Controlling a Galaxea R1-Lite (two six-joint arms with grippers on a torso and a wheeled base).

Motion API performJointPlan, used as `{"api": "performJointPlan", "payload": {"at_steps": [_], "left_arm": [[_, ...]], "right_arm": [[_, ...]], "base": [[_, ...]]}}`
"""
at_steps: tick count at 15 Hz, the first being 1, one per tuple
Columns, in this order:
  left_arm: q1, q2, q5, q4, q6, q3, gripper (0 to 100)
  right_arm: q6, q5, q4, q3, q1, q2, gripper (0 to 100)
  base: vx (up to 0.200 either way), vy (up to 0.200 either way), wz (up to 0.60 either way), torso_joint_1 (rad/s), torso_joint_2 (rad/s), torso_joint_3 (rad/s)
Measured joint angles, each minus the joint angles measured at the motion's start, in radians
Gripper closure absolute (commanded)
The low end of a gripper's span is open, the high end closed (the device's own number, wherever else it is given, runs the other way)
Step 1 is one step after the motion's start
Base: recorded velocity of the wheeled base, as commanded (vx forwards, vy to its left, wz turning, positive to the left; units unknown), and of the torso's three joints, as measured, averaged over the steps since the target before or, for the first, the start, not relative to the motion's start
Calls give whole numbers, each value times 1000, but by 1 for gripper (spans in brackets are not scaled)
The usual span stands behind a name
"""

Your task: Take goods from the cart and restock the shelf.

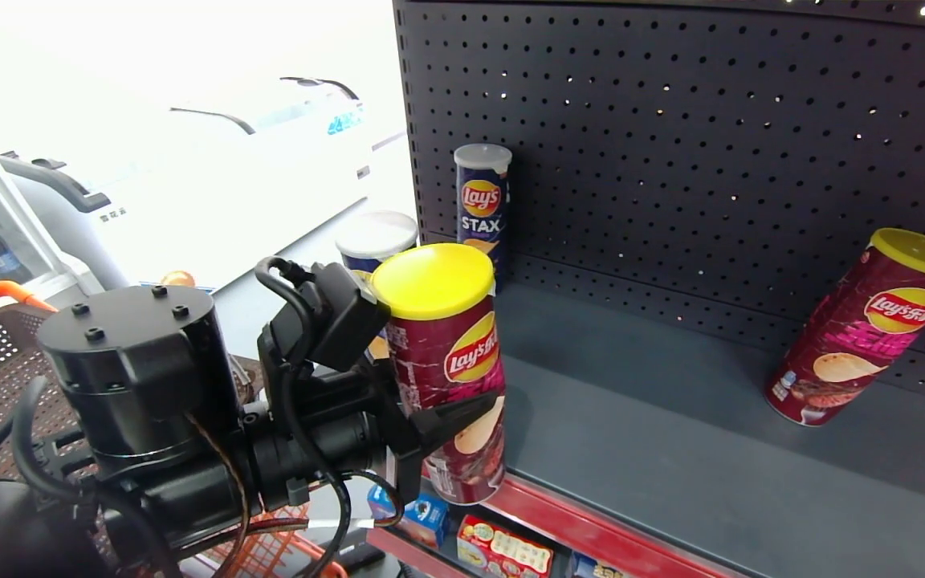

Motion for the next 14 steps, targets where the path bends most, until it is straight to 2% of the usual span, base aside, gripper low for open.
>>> {"api": "performJointPlan", "payload": {"at_steps": [14], "left_arm": [[-7, 64, 3, -3, 0, -54, 100]], "right_arm": [[-1, 1, 0, 0, 0, 0, 0]], "base": [[0, 0, 0, 0, 0, 0]]}}
